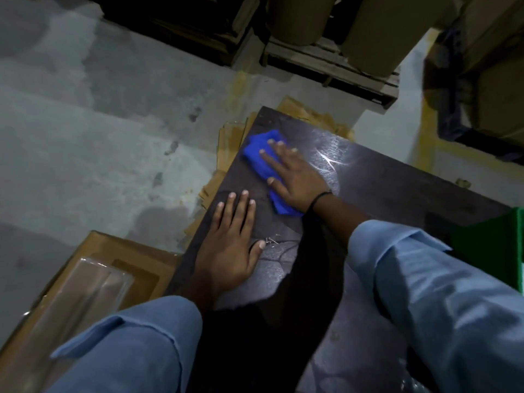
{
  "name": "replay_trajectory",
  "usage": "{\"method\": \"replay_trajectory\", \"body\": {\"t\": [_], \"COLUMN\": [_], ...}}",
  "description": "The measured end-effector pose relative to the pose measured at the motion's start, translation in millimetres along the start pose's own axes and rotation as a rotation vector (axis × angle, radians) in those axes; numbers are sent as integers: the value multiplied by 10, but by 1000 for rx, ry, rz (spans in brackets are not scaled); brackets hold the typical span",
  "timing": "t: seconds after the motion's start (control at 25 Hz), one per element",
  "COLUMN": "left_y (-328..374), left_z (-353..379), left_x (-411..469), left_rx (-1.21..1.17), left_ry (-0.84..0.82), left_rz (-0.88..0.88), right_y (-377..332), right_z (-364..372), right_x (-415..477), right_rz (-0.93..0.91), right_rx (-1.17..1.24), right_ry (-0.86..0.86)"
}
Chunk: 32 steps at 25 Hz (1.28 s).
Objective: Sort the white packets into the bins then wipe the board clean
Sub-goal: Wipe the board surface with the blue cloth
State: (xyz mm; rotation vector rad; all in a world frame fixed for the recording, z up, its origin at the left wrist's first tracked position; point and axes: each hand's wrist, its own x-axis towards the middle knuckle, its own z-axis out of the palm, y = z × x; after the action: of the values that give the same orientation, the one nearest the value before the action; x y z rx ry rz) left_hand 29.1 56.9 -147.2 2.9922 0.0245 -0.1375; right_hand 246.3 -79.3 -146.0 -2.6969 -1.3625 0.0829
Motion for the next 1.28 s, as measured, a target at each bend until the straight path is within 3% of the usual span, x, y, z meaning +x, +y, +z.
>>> {"method": "replay_trajectory", "body": {"t": [0.12,0.16,0.28,0.32,0.36,0.44,0.48,0.52,0.64,0.68,0.72,0.8,0.84,0.88,1.0,1.08,1.12,1.24,1.28], "left_y": [-16,-32,-45,-45,-37,-24,-24,-26,-63,-69,-52,-22,-18,-16,-43,-46,-36,-20,-21], "left_z": [-6,-7,0,-4,-17,-17,-11,-9,14,18,17,26,28,30,59,76,79,90,89], "left_x": [-4,-6,1,9,5,-8,-7,-6,8,14,9,-3,-7,-4,-7,-12,-17,-34,-38], "left_rx": [-22,-29,-36,-33,-38,-46,-47,-52,-48,-37,-33,-43,-51,-57,-52,-67,-78,-64,-60], "left_ry": [8,7,17,19,15,18,23,22,24,21,20,33,39,40,62,78,92,88,81], "left_rz": [-1,-7,-12,-13,-8,3,0,-5,-16,-16,-6,3,-2,-2,3,18,30,28,22], "right_y": [316,139,-214,-53,159,459,403,216,-212,-23,215,673,729,586,-337,-601,-553,-325,-379], "right_z": [-101,-67,99,51,2,-135,-142,-110,12,-33,-80,-275,-296,-267,-3,66,54,-48,-70], "right_x": [266,337,242,283,362,454,433,344,-346,-495,-575,-583,-575,-562,-835,-1186,-1263,-1208,-1179], "right_rz": [628,607,-69,-147,-55,478,650,637,-17,-58,90,684,867,878,369,233,287,775,862], "right_rx": [70,83,4,-2,4,51,70,90,31,38,29,35,17,18,82,91,90,67,68], "right_ry": [63,67,-47,-48,-9,60,71,76,-28,-35,20,117,82,46,67,42,85,153,138]}}
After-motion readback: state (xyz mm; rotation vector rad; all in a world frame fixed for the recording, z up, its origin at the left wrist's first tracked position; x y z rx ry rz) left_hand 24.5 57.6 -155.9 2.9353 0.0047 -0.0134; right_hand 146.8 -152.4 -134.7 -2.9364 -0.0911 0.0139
